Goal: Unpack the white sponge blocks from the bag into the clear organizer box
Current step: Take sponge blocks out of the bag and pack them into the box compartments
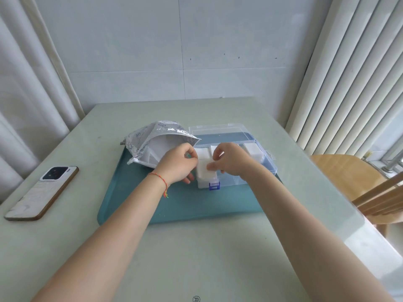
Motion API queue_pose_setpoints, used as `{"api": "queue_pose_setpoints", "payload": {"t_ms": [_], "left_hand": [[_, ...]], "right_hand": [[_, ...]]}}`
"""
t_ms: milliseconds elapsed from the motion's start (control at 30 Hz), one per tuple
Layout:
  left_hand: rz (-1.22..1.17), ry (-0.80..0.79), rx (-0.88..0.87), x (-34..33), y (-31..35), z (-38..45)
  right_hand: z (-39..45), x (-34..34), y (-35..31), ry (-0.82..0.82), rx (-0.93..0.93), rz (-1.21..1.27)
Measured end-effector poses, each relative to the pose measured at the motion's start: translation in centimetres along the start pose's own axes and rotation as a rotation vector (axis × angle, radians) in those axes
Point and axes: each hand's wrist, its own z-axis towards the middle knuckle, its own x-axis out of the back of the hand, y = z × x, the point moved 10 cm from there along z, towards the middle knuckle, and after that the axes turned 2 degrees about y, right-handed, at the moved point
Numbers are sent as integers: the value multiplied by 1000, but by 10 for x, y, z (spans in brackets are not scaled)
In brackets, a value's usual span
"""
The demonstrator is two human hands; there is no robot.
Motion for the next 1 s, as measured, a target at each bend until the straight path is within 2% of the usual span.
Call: {"api": "queue_pose_setpoints", "payload": {"t_ms": [167,367,500,633,733,800,867,900,1000], "left_hand": [[257,-38,-92,-5,10,-4],[705,69,-218,-3,36,-6],[874,0,-199,-16,34,-4],[898,-22,-201,-16,38,-4],[729,183,-298,8,50,-12],[584,459,-376,49,52,-25],[583,726,-456,90,51,-43],[603,795,-462,106,46,-48],[500,731,-309,141,11,-41]], "right_hand": [[-1,-5,-7,43,61,-98],[-1,-7,-15,84,120,-242],[-1,-12,-14,38,145,-262],[-2,-11,-21,-29,177,-344],[-1,4,-42,72,207,-333],[-1,6,-61,155,237,-255],[0,-3,-82,173,274,-220],[2,-12,-91,166,287,-206],[9,-48,-112,118,296,-181]]}}
